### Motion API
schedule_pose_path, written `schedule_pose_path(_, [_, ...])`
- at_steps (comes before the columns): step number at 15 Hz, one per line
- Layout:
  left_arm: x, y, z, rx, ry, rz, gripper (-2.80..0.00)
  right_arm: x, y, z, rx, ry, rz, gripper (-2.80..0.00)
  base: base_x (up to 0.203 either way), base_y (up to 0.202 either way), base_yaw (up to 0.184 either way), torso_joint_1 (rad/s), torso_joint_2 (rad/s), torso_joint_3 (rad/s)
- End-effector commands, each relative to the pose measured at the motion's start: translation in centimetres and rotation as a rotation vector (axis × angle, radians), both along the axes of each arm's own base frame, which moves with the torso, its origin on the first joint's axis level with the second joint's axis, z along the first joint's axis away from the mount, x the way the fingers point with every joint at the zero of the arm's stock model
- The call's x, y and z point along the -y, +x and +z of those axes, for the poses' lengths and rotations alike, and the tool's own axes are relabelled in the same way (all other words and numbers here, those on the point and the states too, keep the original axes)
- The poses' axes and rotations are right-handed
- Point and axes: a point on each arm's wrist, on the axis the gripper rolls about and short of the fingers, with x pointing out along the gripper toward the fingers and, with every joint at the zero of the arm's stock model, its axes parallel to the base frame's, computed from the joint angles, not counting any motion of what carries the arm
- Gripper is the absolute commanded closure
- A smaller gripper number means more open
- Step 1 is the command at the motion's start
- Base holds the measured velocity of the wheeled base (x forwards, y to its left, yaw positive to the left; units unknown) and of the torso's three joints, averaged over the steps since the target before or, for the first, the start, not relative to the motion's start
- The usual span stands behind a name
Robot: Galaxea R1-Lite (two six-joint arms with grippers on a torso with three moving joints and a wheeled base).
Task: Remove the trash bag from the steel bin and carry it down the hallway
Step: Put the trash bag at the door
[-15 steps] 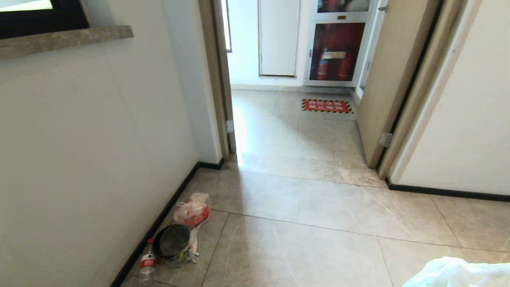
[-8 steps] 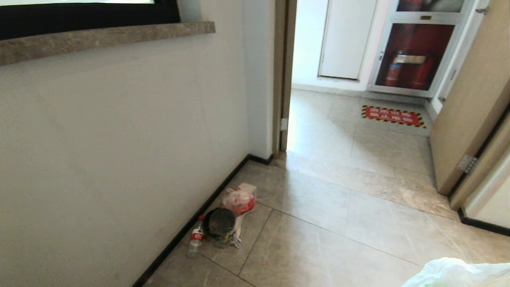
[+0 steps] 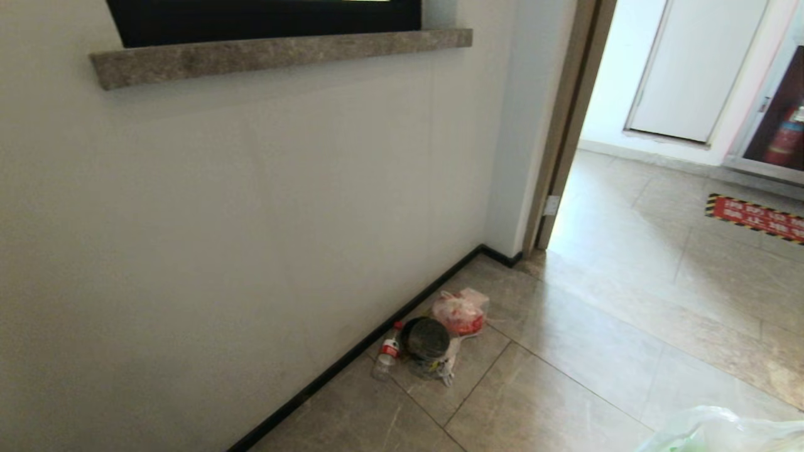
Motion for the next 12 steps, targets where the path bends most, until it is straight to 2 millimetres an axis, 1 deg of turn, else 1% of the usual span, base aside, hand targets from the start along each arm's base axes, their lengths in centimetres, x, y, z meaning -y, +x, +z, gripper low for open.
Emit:
schedule_pose_path(1, [0.00, 0.01, -0.01, -0.003, 0.000, 0.001, 0.00, 0.00, -0.29, -0.08, 0.041, -0.001, 0.001, 0.00, 0.003, -0.009, 0.168, 0.002, 0.00, 0.004])
schedule_pose_path(12, [0.00, 0.00, -0.05, -0.009, 0.015, -0.002, 0.00, 0.00, -0.28, -0.06, 0.045, -0.001, 0.003, 0.00, 0.001, -0.009, 0.170, 0.002, 0.00, 0.002])
